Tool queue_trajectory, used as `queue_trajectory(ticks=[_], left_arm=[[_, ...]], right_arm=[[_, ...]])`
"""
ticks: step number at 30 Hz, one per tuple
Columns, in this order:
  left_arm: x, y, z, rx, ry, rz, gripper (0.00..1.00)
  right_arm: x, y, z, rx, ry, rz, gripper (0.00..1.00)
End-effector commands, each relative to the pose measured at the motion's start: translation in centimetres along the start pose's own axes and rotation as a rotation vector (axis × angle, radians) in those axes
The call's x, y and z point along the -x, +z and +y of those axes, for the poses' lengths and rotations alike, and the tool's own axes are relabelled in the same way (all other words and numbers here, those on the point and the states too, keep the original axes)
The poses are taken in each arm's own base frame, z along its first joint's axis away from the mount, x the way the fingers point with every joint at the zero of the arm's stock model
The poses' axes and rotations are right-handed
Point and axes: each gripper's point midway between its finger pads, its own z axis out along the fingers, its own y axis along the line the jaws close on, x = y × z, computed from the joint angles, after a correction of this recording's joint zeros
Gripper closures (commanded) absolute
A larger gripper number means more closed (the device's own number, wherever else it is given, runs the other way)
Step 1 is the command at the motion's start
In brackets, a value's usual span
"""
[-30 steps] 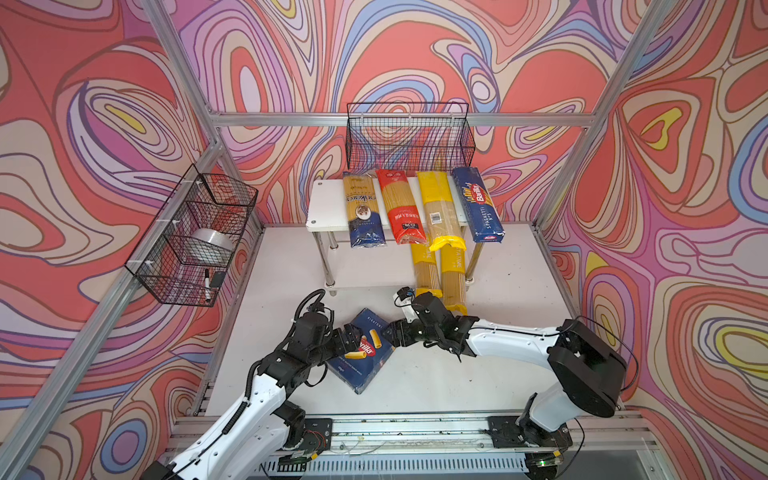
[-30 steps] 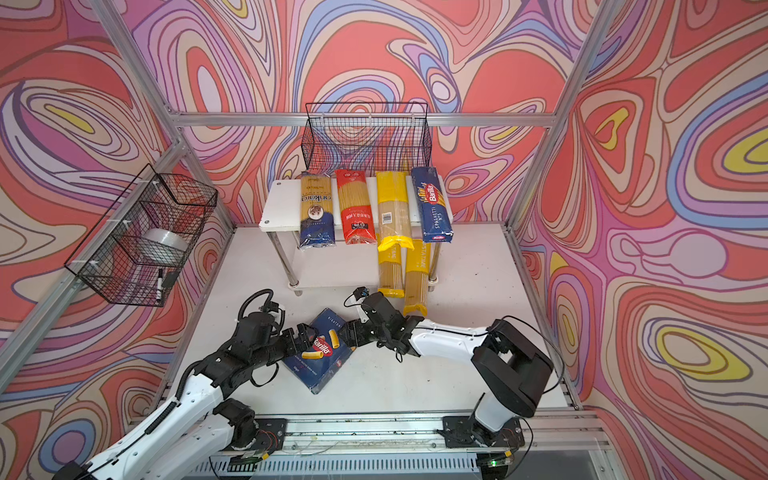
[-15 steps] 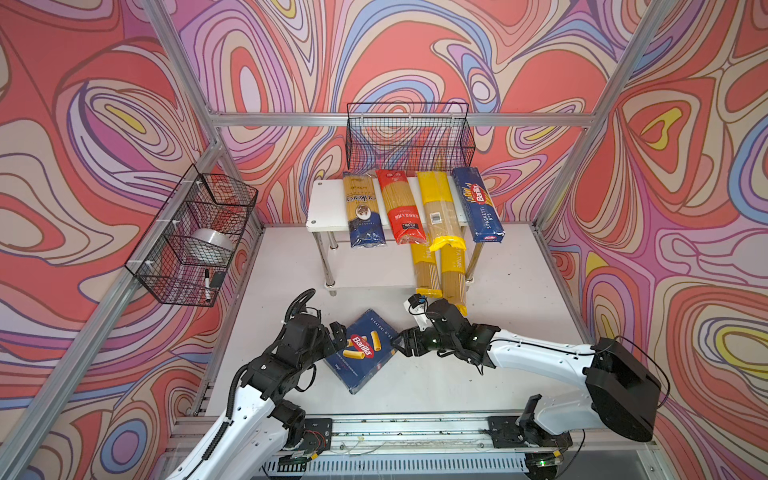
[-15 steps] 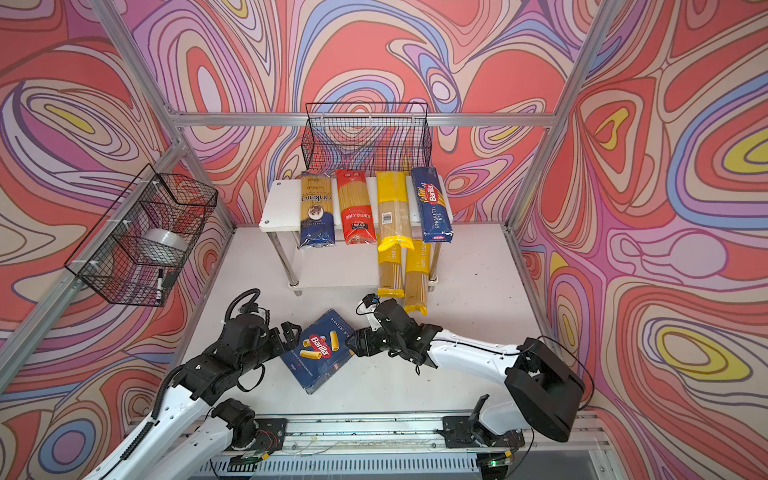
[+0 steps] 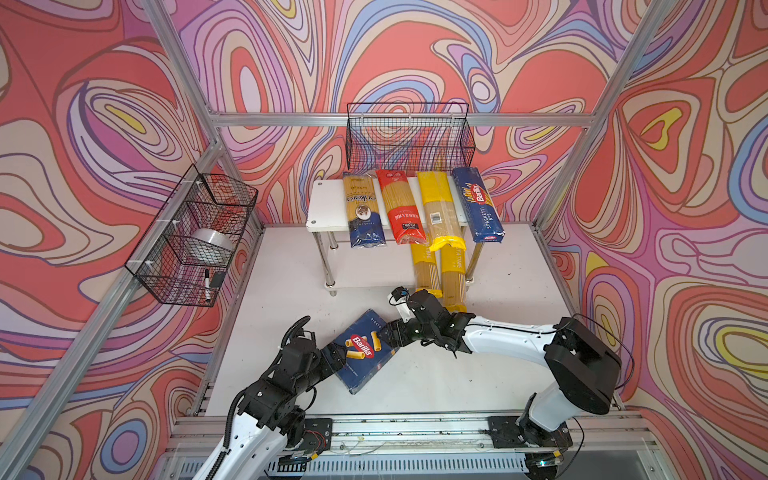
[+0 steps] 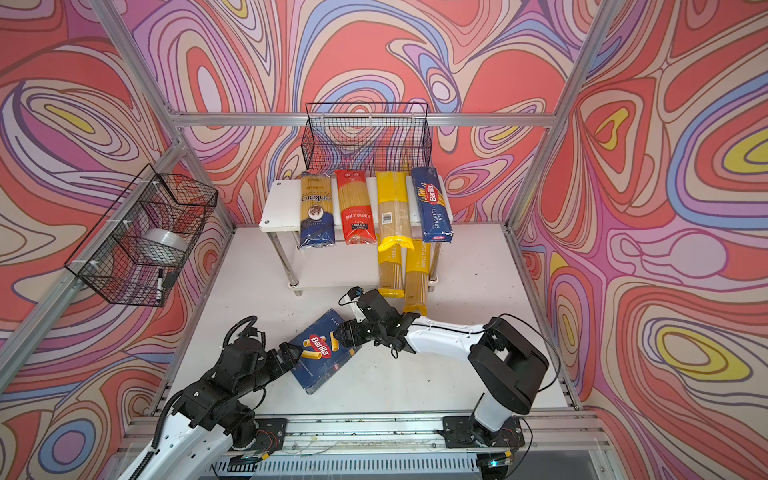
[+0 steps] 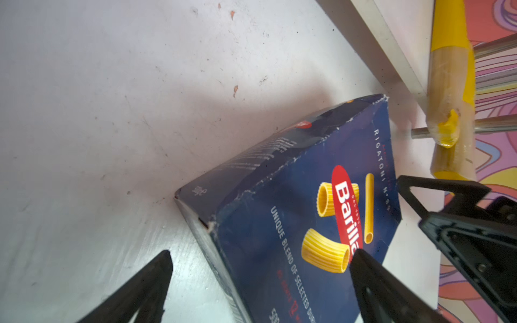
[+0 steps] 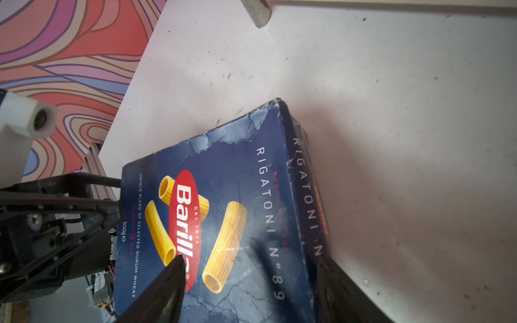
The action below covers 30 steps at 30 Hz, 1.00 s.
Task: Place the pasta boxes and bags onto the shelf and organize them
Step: 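Grip the box edge with the right gripper while the left gripper holds it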
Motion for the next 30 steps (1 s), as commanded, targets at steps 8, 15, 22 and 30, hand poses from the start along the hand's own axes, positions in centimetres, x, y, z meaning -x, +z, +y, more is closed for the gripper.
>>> queue_trajectory(ticks=[8, 15, 22, 30], left_arm=[[-2.5, 1.8, -1.6, -0.137, 0.007, 0.123, 0.00], [-2.1, 1.2, -2.4, -0.141, 0.070, 0.126, 0.00], [-2.0, 1.0, -3.4, -0.189, 0.095, 0.123, 0.00], [-2.2, 0.9, -4.7, -0.276, 0.126, 0.121, 0.00]], right_arm=[[-0.1, 0.9, -0.3, -0.005, -0.023, 0.014, 0.24], [-0.6, 1.0, -2.4, -0.110, -0.045, 0.040, 0.24], [-1.0, 1.9, -1.6, -0.039, -0.034, 0.047, 0.24], [-2.2, 2.1, -1.1, 0.038, -0.007, 0.048, 0.24]])
